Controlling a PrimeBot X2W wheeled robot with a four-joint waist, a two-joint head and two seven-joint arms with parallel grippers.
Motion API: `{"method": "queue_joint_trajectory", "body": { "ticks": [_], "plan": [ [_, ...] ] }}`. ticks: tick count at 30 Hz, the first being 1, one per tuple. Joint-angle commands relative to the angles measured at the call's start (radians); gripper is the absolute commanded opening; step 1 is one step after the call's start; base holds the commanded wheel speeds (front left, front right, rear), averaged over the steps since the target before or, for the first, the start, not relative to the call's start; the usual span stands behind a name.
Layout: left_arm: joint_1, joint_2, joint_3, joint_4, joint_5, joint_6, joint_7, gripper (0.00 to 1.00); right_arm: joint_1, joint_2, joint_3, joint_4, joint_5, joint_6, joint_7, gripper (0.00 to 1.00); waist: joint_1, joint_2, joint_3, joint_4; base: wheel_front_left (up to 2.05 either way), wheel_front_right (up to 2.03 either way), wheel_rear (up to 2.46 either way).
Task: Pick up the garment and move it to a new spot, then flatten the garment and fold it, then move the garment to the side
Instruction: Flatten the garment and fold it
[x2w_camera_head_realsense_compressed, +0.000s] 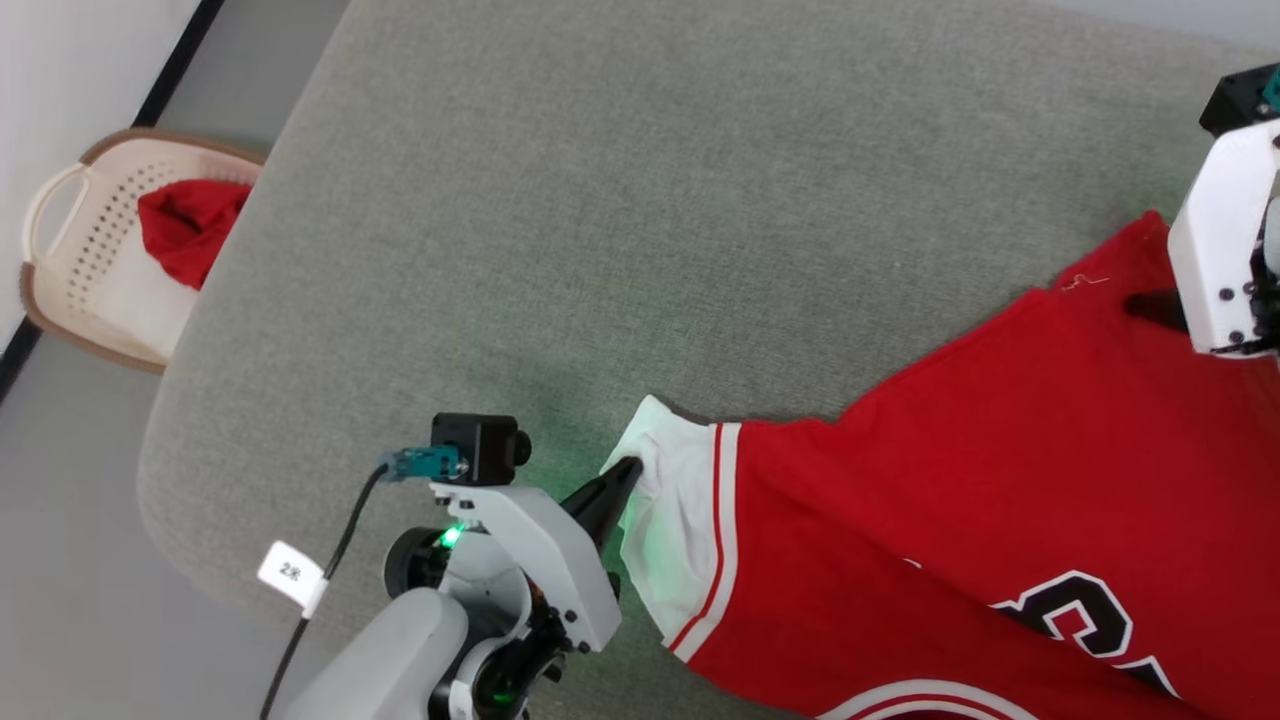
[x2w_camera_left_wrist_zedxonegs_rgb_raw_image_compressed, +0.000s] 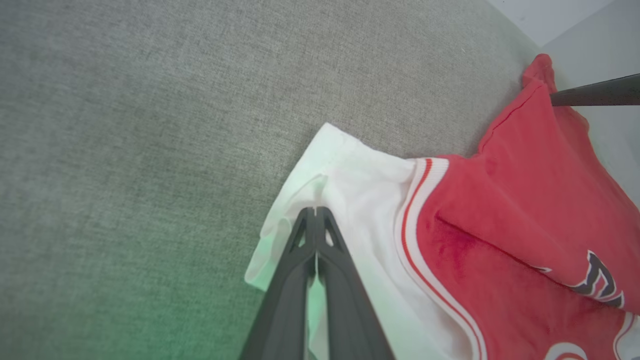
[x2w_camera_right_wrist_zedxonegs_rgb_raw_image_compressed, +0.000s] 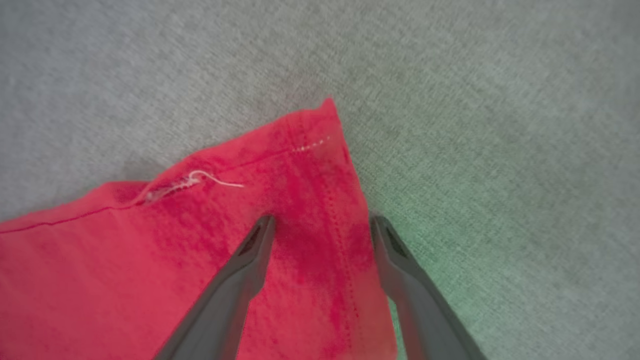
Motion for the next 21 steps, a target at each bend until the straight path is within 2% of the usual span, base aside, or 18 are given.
{"method": "queue_joint_trajectory", "body": {
  "ticks": [1,7,9,12,21],
  "plan": [
    [-0.011,-0.003,-0.001,0.004,-0.001,-0.005,-0.006,0.00,-0.006,-0.005,0.015,0.019,0.002,-0.001,0.012,1.00,0.0000,-0.0001,0.013,0.012,0.00,0.00,0.00],
    [-0.023,-0.018,-0.003,0.035,-0.005,-0.018,-0.017,0.00,-0.022,-0.027,0.088,0.091,0.008,-0.001,0.084,1.00,0.0000,-0.0001,0.022,0.022,0.00,0.00,0.00],
    [-0.022,-0.022,-0.004,0.042,-0.008,-0.022,-0.019,0.00,-0.020,-0.032,0.106,0.108,0.014,-0.001,0.116,0.00,0.0000,-0.0001,0.022,0.024,0.00,0.00,0.00],
    [-0.023,-0.025,-0.002,0.051,-0.010,-0.023,-0.025,0.00,-0.032,-0.047,0.118,0.124,0.014,-0.001,0.146,0.00,0.0000,-0.0001,0.020,0.024,0.00,0.00,0.00],
    [-0.017,-0.014,0.007,0.059,-0.016,-0.016,-0.028,0.00,-0.076,-0.040,0.076,0.142,-0.016,-0.001,0.048,0.00,0.0000,-0.0001,-0.004,0.006,0.00,0.00,0.00]
  ]
}}
